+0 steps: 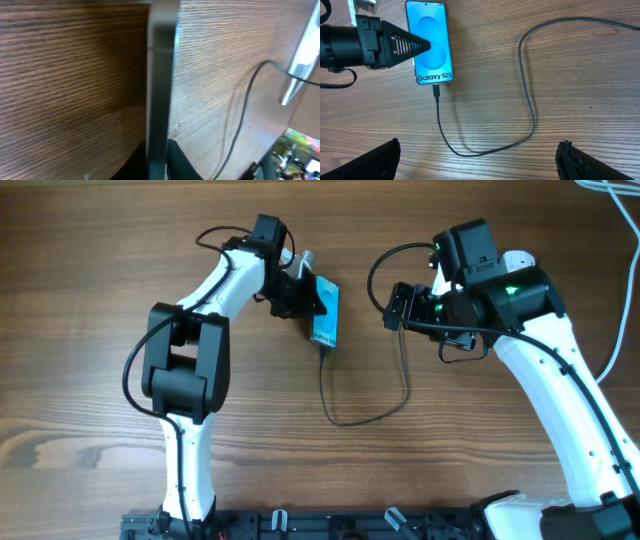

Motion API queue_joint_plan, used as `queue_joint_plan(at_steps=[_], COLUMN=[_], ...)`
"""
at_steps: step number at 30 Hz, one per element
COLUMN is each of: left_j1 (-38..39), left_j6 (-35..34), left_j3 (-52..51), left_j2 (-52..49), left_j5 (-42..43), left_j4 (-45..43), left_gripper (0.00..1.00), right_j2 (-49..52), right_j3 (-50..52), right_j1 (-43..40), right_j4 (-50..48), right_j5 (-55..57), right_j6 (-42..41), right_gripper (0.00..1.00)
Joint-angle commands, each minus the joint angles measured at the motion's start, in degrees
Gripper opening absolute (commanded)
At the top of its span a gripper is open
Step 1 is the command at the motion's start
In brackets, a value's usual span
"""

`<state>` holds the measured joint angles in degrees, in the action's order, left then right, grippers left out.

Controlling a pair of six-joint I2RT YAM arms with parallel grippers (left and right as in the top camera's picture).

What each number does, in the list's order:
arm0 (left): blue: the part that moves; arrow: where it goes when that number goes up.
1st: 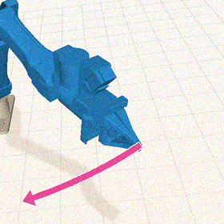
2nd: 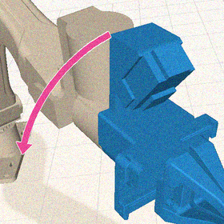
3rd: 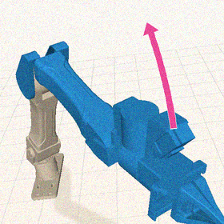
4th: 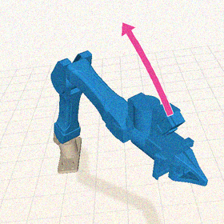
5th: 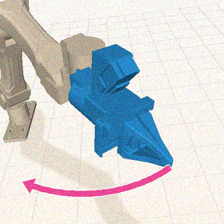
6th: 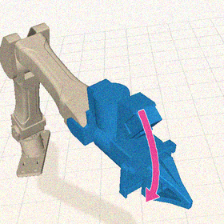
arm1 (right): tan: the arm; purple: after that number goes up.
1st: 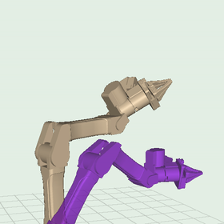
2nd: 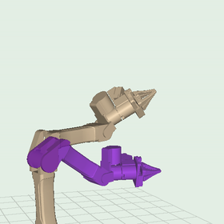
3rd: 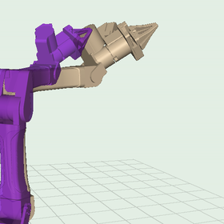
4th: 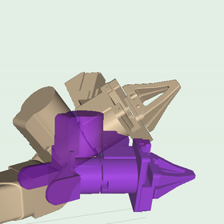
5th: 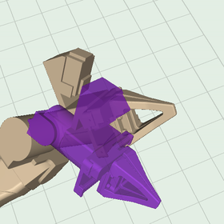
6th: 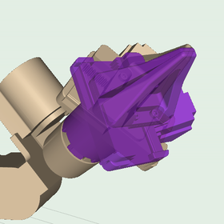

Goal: Plug charger to phone and switch on socket

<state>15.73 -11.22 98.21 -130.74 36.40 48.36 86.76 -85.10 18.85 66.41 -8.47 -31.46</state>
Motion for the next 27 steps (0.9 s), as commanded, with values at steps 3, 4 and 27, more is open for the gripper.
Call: queue_joint_plan(at_steps=[3, 4, 27], left_j1=[1.9, 2.3, 2.1], left_j6=[0.7, 0.5, -13.6], left_j3=[0.2, 0.2, 0.3], left_j2=[-1.4, -1.4, 27.9], left_j5=[-8.1, -9.6, -40.1], left_j4=[0.9, 1.1, 8.0], left_gripper=[0.28, 0.31, 1.0], right_j2=[-0.7, -0.7, -0.5], right_j3=[0.4, 0.4, 0.4], right_j1=[-0.1, -0.1, -24.5], right_j4=[-0.1, 0.1, -0.9], right_j5=[1.0, 1.0, 19.2], right_j6=[0.0, 0.0, 3.7], right_gripper=[1.0, 1.0, 1.0])
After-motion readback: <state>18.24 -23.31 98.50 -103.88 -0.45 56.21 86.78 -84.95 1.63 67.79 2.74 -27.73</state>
